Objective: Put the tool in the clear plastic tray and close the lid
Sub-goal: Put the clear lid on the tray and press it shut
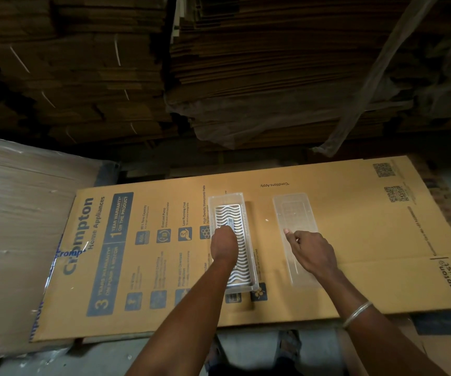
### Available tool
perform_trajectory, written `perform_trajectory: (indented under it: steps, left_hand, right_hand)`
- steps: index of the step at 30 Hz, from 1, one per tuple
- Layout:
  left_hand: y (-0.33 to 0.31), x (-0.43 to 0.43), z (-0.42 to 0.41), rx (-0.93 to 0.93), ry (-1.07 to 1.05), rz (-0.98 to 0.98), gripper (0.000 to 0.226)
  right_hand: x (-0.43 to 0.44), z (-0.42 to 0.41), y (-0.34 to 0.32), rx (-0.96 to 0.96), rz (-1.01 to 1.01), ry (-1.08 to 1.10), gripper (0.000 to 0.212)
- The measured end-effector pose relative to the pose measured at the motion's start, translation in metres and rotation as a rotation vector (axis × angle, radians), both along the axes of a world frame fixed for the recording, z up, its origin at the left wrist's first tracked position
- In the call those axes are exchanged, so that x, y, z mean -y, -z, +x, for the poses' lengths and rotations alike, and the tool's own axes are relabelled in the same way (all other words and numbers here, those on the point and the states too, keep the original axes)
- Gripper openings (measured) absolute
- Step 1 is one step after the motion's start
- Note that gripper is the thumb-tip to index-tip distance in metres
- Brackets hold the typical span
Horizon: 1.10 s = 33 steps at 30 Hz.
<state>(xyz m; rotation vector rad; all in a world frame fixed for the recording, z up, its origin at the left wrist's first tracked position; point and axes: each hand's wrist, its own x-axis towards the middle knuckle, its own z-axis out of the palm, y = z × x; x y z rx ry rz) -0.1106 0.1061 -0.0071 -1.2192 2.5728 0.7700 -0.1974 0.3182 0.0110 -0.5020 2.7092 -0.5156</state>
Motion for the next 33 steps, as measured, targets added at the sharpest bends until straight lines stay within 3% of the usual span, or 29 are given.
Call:
perform_trajectory:
  steps: [4, 8, 13, 18, 26, 33]
  left_hand:
    - [0.002, -0.001, 0.003, -0.028, 0.013, -0.022, 0.027]
    - [0.002, 0.001, 0.005, -0.027, 0.034, -0.037, 0.026]
    - [-0.004, 0.002, 0.006, -0.019, 0.079, -0.052, 0.022]
    - [-0.022, 0.009, 0.022, -0.098, 0.101, -0.051, 0.025]
    - [-0.022, 0.029, 0.076, -0.309, 0.022, 0.079, 0.015]
    - [-0.007, 0.029, 0.103, -0.442, -0.154, 0.336, 0.013]
  right_hand:
    - [-0.001, 0.001, 0.006, 0.002, 0.047, 0.005, 0.06]
    - [-0.002, 0.006, 0.012, -0.037, 0.095, 0.043, 0.046]
    - [-0.002, 0.017, 0.019, 0.111, 0.287, 0.174, 0.098]
    - [-0.005, 0.026, 0.025, 0.16, 0.356, 0.21, 0.107]
    - [-0.006, 0.027, 0.019, 0.132, 0.284, 0.248, 0.118]
    - [0.022, 0.036, -0.006, 0.169, 0.114, 0.255, 0.121]
